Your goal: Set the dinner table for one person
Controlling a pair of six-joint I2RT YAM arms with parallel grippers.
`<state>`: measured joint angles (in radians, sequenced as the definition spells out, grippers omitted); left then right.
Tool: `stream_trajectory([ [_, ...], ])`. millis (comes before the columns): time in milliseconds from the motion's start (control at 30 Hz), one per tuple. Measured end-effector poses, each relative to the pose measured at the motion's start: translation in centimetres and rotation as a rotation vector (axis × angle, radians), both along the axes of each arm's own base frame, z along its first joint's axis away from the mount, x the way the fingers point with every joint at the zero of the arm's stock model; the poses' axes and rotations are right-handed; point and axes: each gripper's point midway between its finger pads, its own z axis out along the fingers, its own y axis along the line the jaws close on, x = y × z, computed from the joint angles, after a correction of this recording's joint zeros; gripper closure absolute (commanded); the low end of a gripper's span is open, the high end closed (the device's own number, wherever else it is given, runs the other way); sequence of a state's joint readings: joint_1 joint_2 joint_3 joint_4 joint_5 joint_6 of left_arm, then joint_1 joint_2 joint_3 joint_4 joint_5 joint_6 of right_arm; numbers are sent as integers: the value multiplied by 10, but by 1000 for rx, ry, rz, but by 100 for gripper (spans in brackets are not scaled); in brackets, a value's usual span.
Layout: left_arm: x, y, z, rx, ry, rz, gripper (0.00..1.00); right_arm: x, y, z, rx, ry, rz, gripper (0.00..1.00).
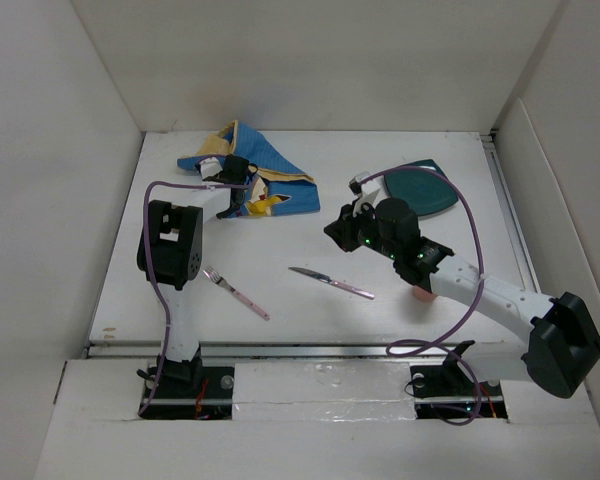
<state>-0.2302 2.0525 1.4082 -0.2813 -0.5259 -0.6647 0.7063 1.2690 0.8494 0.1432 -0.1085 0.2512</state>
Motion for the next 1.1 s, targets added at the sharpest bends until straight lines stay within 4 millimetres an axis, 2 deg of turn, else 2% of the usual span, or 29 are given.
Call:
stream_trajectory([
  [33, 0, 0, 0, 0, 1, -3, 100, 1, 1, -2, 0, 6, -5, 69],
  [67, 0, 0, 1, 1, 2, -7, 100, 4, 2, -5, -1, 17, -16, 62],
  [133, -2, -3, 2, -10, 6, -24, 100, 15, 5, -19, -15, 51, -44, 49],
  [167, -4, -4, 3, -15, 9, -31, 100, 22, 8, -28, -25, 75, -59, 47],
  [200, -10, -5, 6, -25, 16, -45, 100, 23, 8, -30, -30, 77, -60, 47],
  [233, -13, -6, 11, -34, 13, -55, 100, 35, 11, -54, -63, 129, -91, 47],
  [267, -15, -7, 16, -45, 8, -66, 100, 40, 9, -66, -89, 165, -111, 46],
  [400, -16, -13, 52, -83, -61, -99, 100, 97, 15, -94, -118, 224, -218, 46],
  [500, -13, -15, 79, -99, -131, -115, 100, 135, 7, -116, -128, 266, -292, 46],
  [633, -17, -15, 93, -101, -161, -131, 100, 173, -4, -148, -146, 326, -366, 47],
  [767, -16, -16, 92, -98, -159, -142, 100, 184, -7, -175, -170, 371, -390, 47],
  [967, -16, -15, 92, -88, -157, -156, 100, 191, 1, -173, -149, 383, -383, 49],
  [1067, -16, -15, 92, -84, -155, -160, 100, 188, 5, -173, -134, 398, -361, 59],
  [1100, -16, -15, 92, -83, -155, -160, 100, 188, 6, -173, -128, 405, -354, 65],
])
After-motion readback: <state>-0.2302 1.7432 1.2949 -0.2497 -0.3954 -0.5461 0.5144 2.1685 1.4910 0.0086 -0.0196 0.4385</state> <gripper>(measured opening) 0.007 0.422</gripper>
